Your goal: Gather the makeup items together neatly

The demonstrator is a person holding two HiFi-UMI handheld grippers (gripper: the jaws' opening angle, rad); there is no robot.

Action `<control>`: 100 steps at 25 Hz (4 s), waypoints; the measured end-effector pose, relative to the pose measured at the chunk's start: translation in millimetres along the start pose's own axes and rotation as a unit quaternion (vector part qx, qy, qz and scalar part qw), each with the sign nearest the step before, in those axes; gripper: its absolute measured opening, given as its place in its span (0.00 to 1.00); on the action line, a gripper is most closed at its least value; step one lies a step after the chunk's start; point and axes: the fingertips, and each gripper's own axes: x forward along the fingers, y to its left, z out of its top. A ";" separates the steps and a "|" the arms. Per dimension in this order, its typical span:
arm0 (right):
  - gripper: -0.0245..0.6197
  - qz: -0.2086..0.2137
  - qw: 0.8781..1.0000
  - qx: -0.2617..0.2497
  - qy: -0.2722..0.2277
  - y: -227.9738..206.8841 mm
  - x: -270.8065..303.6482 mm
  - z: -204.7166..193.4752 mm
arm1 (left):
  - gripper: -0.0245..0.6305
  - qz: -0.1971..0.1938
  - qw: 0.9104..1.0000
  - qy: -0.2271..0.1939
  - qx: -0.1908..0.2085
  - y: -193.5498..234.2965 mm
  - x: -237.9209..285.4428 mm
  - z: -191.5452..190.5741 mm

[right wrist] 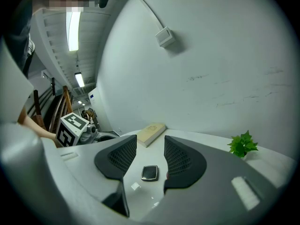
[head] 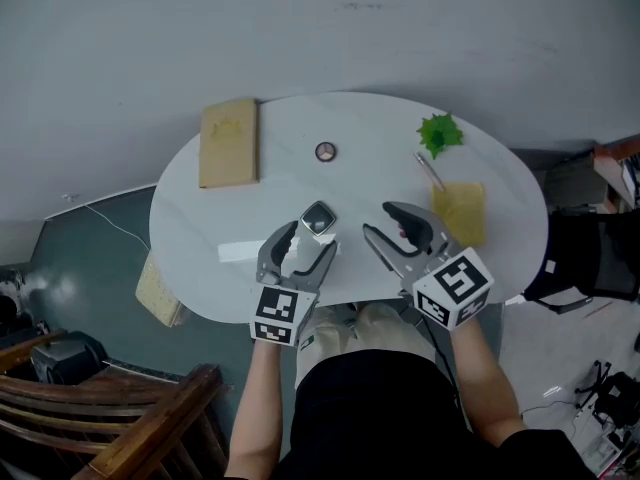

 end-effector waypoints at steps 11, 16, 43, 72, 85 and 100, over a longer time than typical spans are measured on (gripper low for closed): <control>0.30 -0.018 0.999 0.021 0.018 -10.0 8.1 -19.2 | 0.52 -0.022 0.998 0.048 0.022 18.0 37.8 -41.7; 0.30 -0.029 0.999 0.032 0.025 -15.3 10.9 -30.0 | 0.54 -0.037 0.996 0.076 0.037 23.2 57.4 -65.6; 0.30 -0.043 0.997 0.053 0.047 -28.9 19.5 -51.8 | 0.52 -0.066 0.979 0.171 0.089 33.3 104.0 -133.8; 0.30 -0.050 0.996 0.060 0.051 -33.9 13.6 -58.6 | 0.51 -0.180 0.940 0.192 0.219 25.7 110.2 -125.7; 0.30 -0.051 0.995 0.062 0.058 -30.3 16.1 -62.0 | 0.50 -0.287 0.882 0.204 0.313 20.8 109.5 -131.5; 0.30 -0.057 0.994 0.066 0.059 -30.7 14.8 -63.5 | 0.51 -0.330 0.850 0.228 0.341 21.6 110.4 -133.5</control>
